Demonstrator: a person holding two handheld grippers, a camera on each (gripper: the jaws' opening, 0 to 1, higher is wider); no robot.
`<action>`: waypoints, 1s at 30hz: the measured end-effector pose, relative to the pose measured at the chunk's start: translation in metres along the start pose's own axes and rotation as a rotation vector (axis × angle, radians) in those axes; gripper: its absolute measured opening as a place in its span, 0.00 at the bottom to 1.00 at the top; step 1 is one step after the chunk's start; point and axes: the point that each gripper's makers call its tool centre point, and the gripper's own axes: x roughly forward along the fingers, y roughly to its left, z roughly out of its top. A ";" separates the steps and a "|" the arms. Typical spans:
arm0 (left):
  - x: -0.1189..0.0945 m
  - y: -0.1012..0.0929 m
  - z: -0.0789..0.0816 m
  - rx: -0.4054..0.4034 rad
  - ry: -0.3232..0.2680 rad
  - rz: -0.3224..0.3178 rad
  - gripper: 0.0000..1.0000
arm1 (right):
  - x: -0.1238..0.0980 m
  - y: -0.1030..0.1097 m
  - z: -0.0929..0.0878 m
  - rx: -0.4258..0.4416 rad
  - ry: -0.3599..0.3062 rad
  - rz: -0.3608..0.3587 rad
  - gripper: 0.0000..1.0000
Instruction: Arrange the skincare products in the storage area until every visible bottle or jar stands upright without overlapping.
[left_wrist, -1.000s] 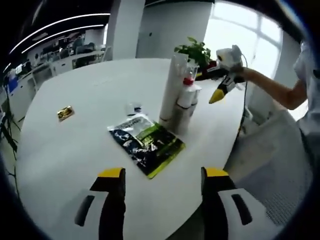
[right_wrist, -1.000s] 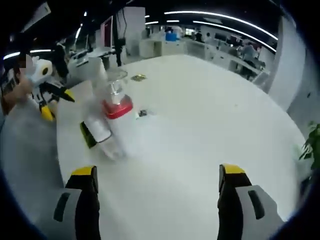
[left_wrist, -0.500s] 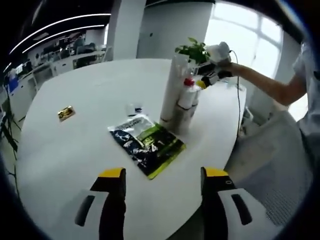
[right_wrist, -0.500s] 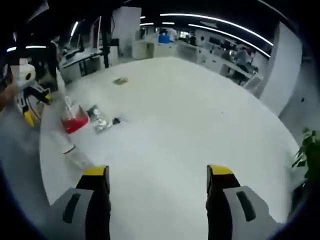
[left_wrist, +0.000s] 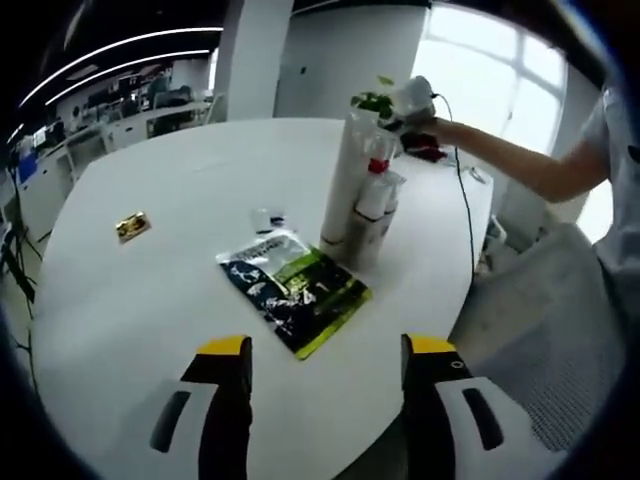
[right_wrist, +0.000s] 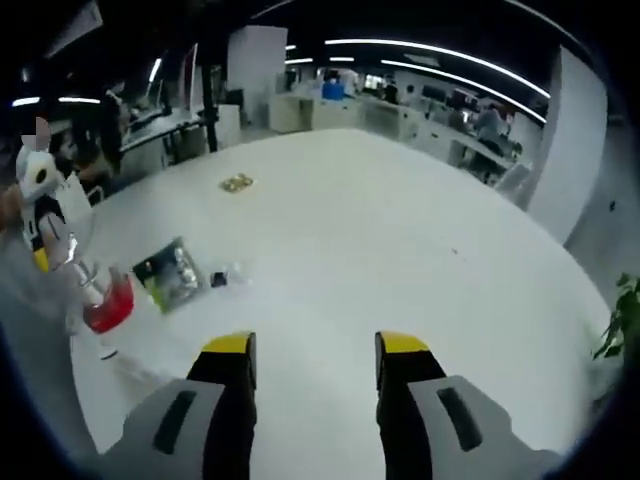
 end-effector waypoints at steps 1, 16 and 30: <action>0.000 0.000 0.000 0.000 -0.001 0.001 0.56 | 0.004 0.002 0.001 -0.004 0.002 0.012 0.44; 0.001 0.000 -0.002 -0.010 0.010 -0.007 0.55 | 0.063 0.040 0.012 -0.133 0.043 0.243 0.42; 0.003 -0.002 -0.004 -0.019 0.017 -0.016 0.54 | 0.094 0.089 0.015 -0.268 0.023 0.437 0.46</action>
